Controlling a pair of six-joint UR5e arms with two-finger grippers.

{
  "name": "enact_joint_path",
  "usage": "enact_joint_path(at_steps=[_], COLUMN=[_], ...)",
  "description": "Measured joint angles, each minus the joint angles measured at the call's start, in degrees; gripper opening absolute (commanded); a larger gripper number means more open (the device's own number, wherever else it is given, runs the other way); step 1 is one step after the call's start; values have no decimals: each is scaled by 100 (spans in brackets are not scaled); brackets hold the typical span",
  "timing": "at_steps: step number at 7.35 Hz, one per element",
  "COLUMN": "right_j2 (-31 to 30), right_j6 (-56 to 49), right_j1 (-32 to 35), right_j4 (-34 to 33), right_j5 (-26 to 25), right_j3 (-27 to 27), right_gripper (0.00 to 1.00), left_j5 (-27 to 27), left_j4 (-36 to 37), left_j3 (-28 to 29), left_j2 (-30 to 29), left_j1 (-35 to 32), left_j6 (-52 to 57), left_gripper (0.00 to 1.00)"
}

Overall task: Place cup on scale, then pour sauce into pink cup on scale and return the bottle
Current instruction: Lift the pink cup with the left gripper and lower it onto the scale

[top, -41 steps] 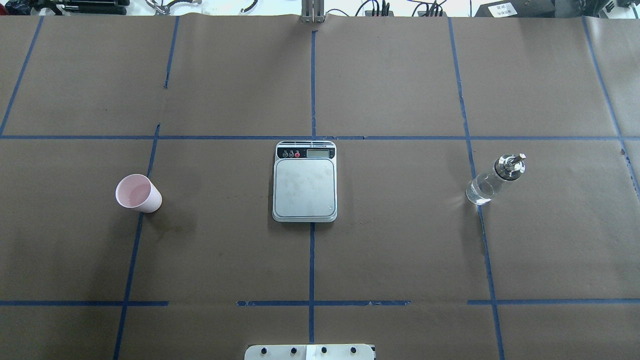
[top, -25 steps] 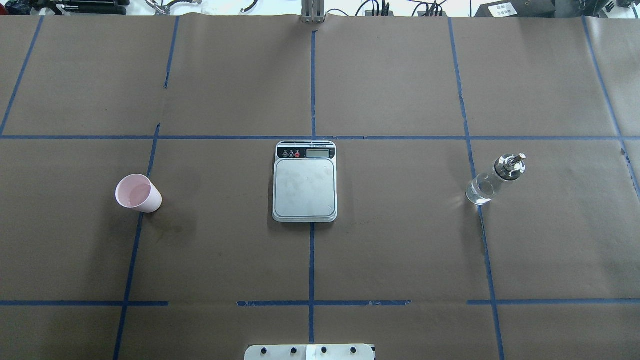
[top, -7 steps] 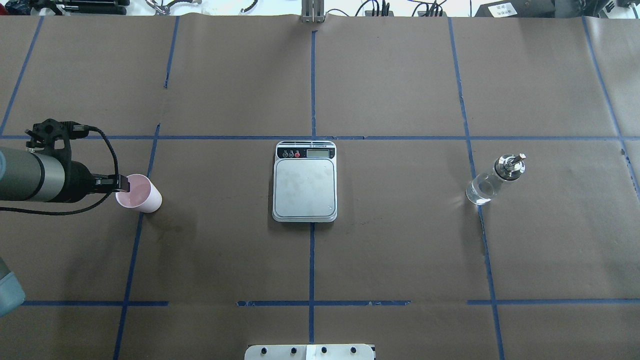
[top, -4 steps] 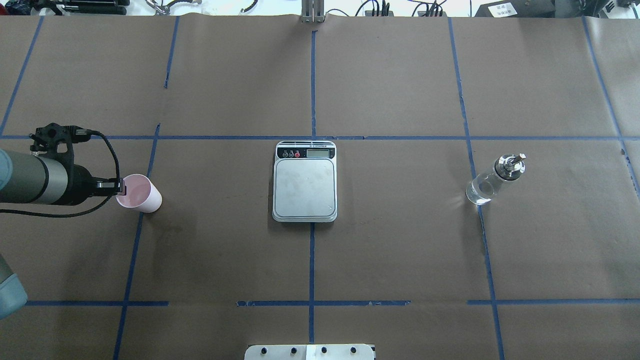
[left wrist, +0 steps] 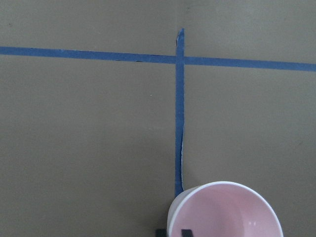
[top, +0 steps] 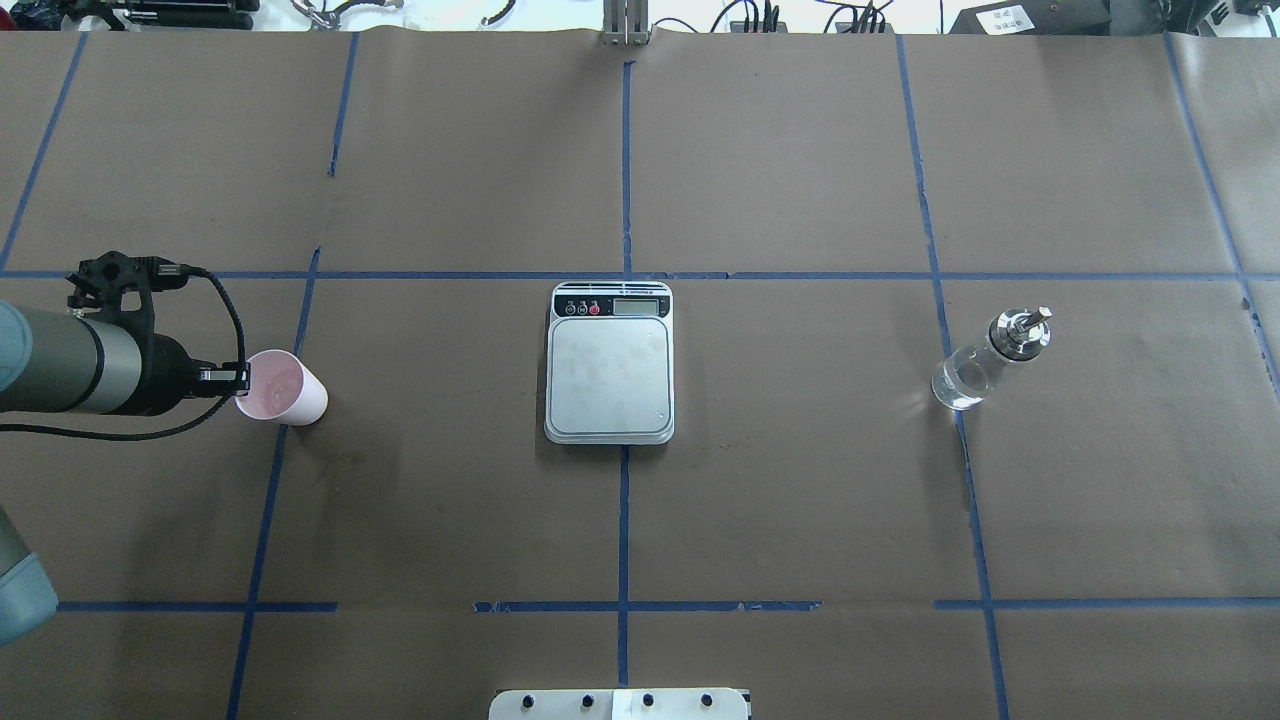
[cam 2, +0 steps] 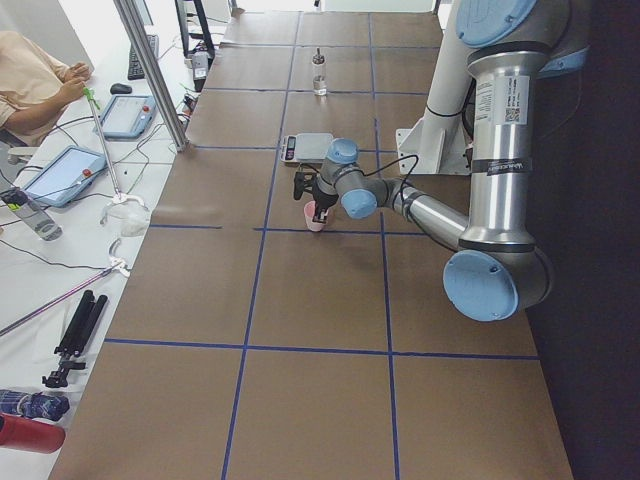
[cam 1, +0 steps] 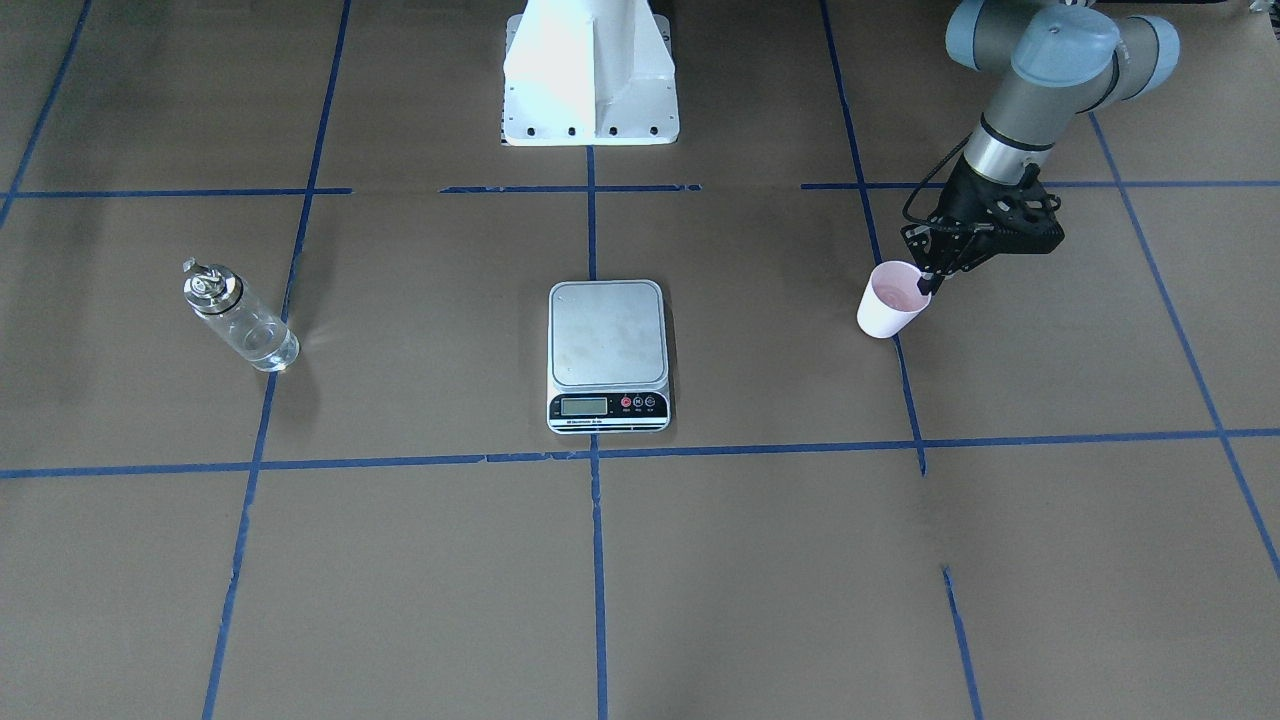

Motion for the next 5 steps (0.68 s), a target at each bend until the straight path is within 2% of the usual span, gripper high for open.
enact_joint_path(at_steps=[2, 3, 5], right_j2=[-3, -3, -12], right_j6=[2, 6, 8], right_j1=[0, 0, 0], right_j4=[-3, -3, -4], right_j5=[0, 2, 7], right_j3=[-4, -4, -4], right_gripper=[100, 100, 100], left_j5=[-47, -54, -58], left_j4=[245, 784, 2479], left_j3=[-281, -329, -224], left_j2=[-178, -688, -2351], left_j1=[-7, -10, 82], left_j6=[37, 32, -93], left_gripper=[0, 0, 0])
